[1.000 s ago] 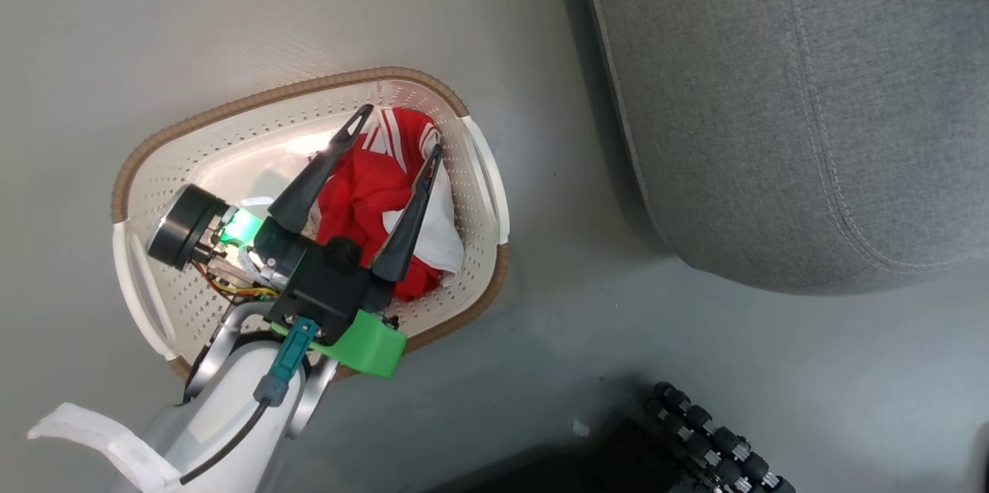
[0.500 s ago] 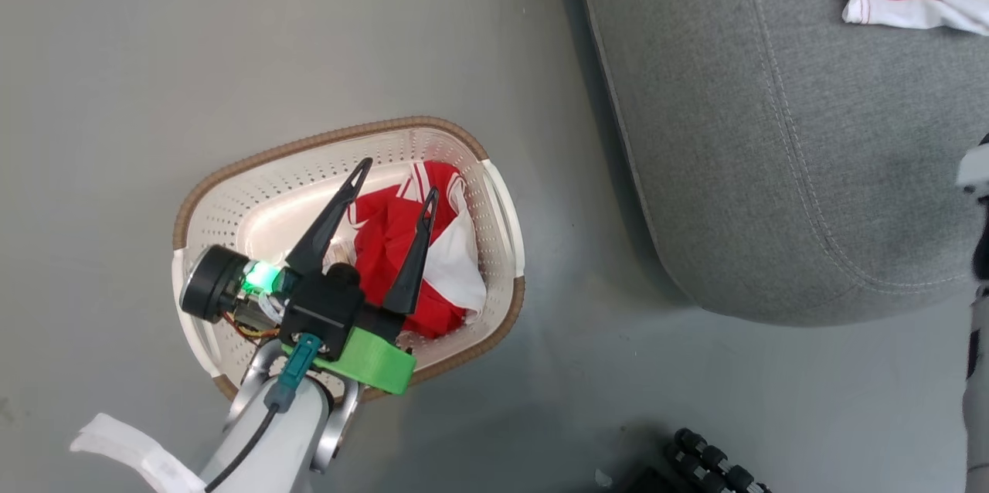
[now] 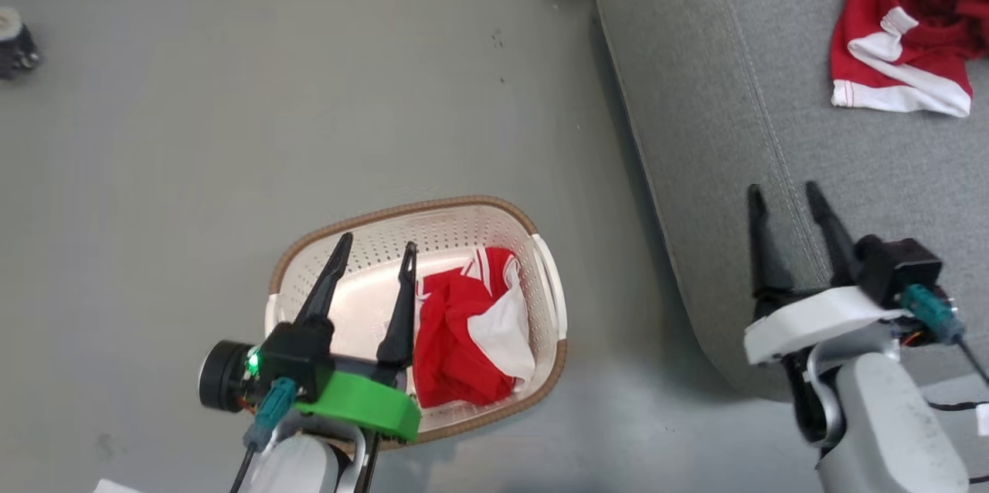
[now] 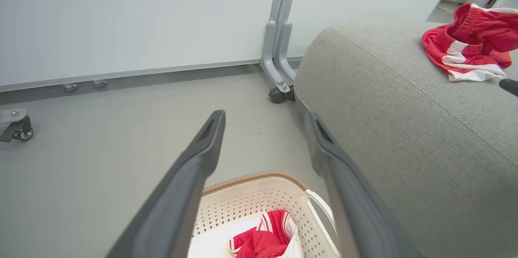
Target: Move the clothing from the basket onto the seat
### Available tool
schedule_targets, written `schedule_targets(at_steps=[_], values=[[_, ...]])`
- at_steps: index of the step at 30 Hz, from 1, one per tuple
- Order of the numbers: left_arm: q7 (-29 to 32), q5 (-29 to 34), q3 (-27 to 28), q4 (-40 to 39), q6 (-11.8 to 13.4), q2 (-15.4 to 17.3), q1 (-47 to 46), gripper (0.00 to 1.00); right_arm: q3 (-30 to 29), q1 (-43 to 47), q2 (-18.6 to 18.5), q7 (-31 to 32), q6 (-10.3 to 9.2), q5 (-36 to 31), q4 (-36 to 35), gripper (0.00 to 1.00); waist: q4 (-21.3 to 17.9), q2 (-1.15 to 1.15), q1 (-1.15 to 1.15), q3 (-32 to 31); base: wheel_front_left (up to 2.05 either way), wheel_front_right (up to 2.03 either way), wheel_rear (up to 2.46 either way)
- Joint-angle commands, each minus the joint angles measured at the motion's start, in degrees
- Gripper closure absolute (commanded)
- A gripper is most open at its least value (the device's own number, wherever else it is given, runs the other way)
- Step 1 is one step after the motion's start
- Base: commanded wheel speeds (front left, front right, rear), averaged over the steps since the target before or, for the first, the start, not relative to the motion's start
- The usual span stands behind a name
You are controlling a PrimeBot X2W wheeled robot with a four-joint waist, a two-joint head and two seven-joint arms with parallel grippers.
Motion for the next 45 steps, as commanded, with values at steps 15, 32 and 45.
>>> schedule_targets(at_steps=[15, 32, 45], values=[[-0.1, -2.1, 11.9, -2.1, 0.2, -1.9, 13.4, 0.0, 9.5, 11.0, 0.8, -0.2, -0.08, 2.0, -8.2, 0.0, 9.5, 0.0, 0.0, -20.6, 0.0, 0.0, 0.0], [-0.1, -1.4, 13.9, -9.8, 1.3, -1.9, 20.0, 0.0, 7.9, 19.9, 0.2, -0.2, -0.08, -0.8, -13.6, 0.0, 7.8, 0.0, 0.0, -24.9, 0.0, 0.0, 0.0], [-0.1, -0.1, 14.3, -8.7, 0.7, -1.9, 22.5, 0.0, 8.8, 21.5, 0.7, -0.2, -0.08, -1.0, -12.0, 0.0, 6.6, 0.0, 0.0, -27.0, 0.0, 0.0, 0.0]])
